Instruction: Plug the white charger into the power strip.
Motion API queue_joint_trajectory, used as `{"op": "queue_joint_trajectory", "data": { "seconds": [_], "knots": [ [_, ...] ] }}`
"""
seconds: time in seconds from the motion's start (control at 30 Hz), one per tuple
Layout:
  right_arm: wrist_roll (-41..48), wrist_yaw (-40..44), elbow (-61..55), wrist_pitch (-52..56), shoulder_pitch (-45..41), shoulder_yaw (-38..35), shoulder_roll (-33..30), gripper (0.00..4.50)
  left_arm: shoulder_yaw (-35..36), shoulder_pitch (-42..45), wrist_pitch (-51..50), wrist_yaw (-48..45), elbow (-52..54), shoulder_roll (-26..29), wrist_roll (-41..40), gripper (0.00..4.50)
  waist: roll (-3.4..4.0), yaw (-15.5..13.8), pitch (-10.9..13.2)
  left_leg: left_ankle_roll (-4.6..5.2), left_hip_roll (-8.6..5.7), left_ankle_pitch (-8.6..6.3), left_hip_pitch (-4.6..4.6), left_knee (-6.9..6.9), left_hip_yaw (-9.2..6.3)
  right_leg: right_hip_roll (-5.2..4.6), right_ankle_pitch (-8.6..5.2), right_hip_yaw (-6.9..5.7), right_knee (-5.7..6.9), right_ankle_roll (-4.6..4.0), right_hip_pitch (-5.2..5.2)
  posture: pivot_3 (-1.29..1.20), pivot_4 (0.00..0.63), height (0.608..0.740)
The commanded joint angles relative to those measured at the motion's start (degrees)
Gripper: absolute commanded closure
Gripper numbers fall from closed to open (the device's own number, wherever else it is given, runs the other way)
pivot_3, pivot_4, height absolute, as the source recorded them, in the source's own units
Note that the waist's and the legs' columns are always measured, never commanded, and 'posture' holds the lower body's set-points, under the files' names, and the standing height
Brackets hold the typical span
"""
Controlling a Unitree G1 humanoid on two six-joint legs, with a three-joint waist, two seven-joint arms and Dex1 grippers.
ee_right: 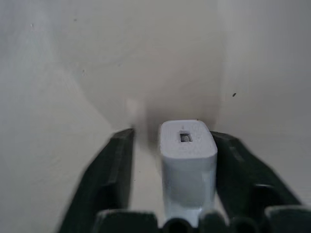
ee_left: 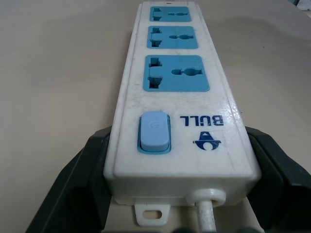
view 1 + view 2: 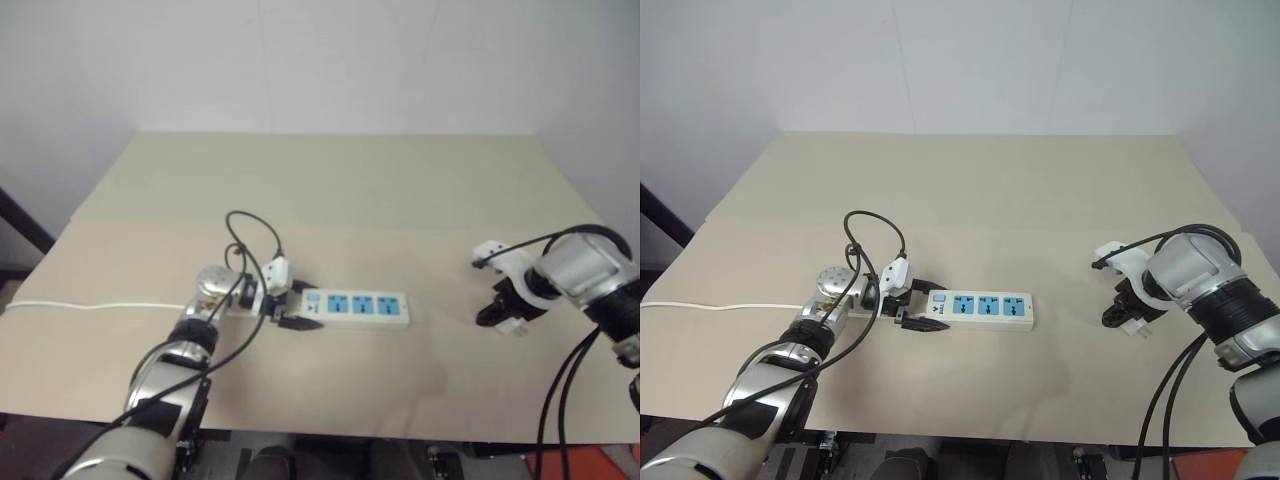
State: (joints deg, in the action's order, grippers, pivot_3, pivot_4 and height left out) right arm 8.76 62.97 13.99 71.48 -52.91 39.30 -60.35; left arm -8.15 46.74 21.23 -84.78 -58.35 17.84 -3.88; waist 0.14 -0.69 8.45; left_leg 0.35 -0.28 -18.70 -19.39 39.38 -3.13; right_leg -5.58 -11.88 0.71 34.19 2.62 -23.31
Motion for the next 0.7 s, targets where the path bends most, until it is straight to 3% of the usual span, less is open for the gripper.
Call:
{"op": "queue_joint_trajectory", "data": {
  "seconds": [0.03, 0.2, 0.3, 0.43, 0.5, 0.7],
  "knots": [
    [-0.99, -0.4, -1.29, -0.28, 0.63, -2.44, 0.06, 3.29, -1.29, -1.21, -0.36, 1.0, -0.42, -0.66, 1.64, 1.22, 0.0, -0.01, 0.0, 0.0, 0.0, 0.0, 0.0, 0.02, 0.0, 0.0, 0.0, 0.0, 0.0, 0.0, 0.01, 0.0, 0.15, 0.74],
    [-0.98, -0.65, -4.28, -0.42, 0.84, -5.14, 0.03, 3.33, -1.32, -1.13, -0.35, 1.25, -0.55, -0.49, 1.76, 1.22, 0.0, 0.08, 0.0, 0.01, 0.0, 0.0, 0.02, 0.09, -0.01, 0.01, 0.0, 0.0, 0.0, 0.0, 0.05, 0.0, 0.15, 0.74],
    [0.32, -2.34, -7.73, -2.57, -0.7, -11.36, 1.49, 3.33, -1.3, -1.13, -0.39, 1.38, -0.62, -0.27, 1.8, 1.22, 0.01, 0.18, 0.0, 0.02, 0.0, -0.01, 0.02, 0.19, -0.01, 0.01, 0.0, 0.01, 0.03, 0.0, 0.04, 0.0, 0.15, 0.74],
    [6.25, -7.56, -12.65, -5.79, -1.95, -28.07, 10.18, 3.33, -1.21, -1.11, -0.68, 1.29, -0.12, 0.12, 1.58, 1.22, -0.01, 0.52, 0.0, 0.04, 0.0, -0.02, 0.02, 0.34, -0.03, 0.03, 0.01, 0.04, 0.27, 0.0, 0.03, 0.0, 0.15, 0.74],
    [8.3, -9.57, -15.23, -7.28, -1.08, -32.72, 14.21, 3.33, -1.2, -1.05, -0.65, 1.16, -0.18, 0.38, 1.56, 1.22, -0.02, 0.34, 0.01, 0.04, 0.01, -0.02, 0.03, 0.41, -0.08, 0.05, 0.01, 0.03, 0.7, 0.0, 0.02, 0.0, 0.15, 0.74],
    [10.8, -14.49, -19.36, -18.92, 4.35, -36.53, 27.12, 3.33, -1.42, -0.48, -0.8, 1.35, -0.65, 0.64, 1.89, 1.22, -0.15, 0.53, -0.03, 0.05, 0.02, -0.03, 0.06, 0.45, -0.14, 0.07, 0.01, 0.01, 0.76, -0.01, 0.05, 0.0, 0.15, 0.74]
  ]
}}
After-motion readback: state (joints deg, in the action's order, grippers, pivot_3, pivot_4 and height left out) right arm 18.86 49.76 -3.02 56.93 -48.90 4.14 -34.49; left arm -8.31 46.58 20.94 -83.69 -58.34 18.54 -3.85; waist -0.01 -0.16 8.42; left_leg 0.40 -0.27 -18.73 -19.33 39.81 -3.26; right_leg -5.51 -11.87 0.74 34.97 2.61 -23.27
